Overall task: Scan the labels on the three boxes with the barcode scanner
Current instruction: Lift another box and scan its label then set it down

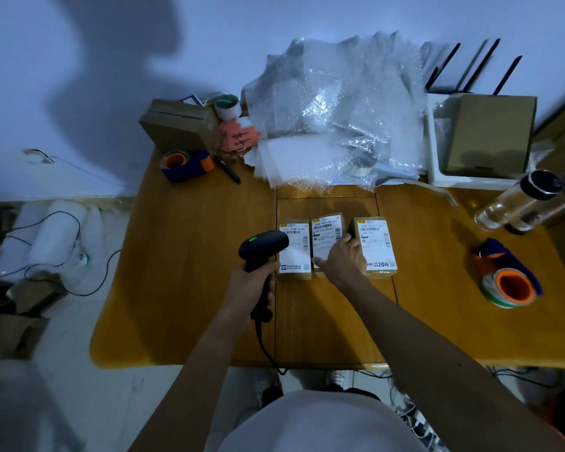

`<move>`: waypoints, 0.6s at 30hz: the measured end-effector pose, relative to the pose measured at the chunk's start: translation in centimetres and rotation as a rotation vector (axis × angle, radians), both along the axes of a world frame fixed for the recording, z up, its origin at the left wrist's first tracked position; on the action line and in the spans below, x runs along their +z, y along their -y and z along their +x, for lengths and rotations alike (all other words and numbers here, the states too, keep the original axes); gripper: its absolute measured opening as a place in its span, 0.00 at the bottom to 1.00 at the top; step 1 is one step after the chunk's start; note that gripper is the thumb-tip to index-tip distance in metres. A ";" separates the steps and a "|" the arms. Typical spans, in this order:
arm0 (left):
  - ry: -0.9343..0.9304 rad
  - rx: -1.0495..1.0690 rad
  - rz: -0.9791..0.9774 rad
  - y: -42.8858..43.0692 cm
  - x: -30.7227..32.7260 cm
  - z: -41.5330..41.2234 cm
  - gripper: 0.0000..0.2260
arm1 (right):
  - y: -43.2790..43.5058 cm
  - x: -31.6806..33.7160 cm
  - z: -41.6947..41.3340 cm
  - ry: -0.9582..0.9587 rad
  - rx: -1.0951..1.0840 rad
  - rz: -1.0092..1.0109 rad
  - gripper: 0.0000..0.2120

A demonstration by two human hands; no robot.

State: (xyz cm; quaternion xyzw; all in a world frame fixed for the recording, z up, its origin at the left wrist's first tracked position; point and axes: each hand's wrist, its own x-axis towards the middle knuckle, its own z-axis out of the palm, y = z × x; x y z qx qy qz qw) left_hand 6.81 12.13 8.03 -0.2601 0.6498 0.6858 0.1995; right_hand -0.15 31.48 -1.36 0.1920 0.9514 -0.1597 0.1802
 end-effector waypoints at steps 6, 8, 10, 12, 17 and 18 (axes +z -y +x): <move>0.010 0.008 0.018 -0.1 0.0 0.4 0.07 | -0.5 -0.8 -0.5 0.061 -0.095 -0.129 0.54; 0.010 0.009 0.026 0.0 0.0 0.5 0.06 | -0.7 -1.3 -0.6 0.076 -0.124 -0.165 0.54; 0.011 0.010 0.012 0.1 -0.2 0.6 0.07 | -0.8 -1.6 -0.7 0.096 -0.129 -0.172 0.56; 0.012 0.014 0.005 0.2 -0.3 0.6 0.08 | -1.0 -1.6 -0.8 0.109 -0.132 -0.181 0.58; 0.009 0.020 0.022 0.2 0.0 0.6 0.07 | -1.9 -2.2 -1.2 0.099 -0.182 -0.296 0.56; 0.005 0.022 0.020 0.2 0.1 0.6 0.06 | -2.2 -2.8 -1.3 0.097 -0.211 -0.343 0.54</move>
